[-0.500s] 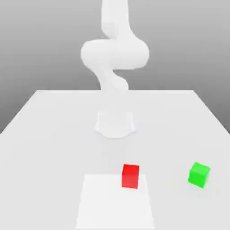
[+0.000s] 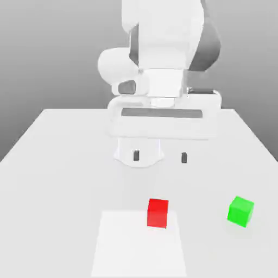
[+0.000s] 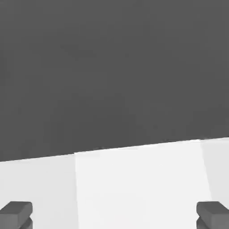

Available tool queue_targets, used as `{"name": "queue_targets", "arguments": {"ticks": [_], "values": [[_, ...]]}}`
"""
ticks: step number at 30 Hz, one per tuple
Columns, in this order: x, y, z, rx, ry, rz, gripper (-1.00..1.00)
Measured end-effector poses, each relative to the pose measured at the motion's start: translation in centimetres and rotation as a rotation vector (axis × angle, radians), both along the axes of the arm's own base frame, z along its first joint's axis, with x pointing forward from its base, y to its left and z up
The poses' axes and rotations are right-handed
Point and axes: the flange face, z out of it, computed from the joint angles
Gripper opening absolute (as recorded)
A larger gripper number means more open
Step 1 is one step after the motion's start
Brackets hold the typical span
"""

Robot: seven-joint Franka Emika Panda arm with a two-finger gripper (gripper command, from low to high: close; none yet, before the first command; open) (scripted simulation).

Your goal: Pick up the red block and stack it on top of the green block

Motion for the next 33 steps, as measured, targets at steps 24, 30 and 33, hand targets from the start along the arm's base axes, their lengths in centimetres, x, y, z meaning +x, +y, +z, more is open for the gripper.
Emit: {"name": "queue_targets", "arguments": {"ticks": [24,30,33], "values": [[-4.0,0.5,-8.6,0.011,0.137,-0.030,-1.00],[-3.4,5.5,-6.7,0.012,0.138,-0.081,-1.00],[-3.4,9.3,-6.1,0.013,0.137,-0.109,-1.00]]}}
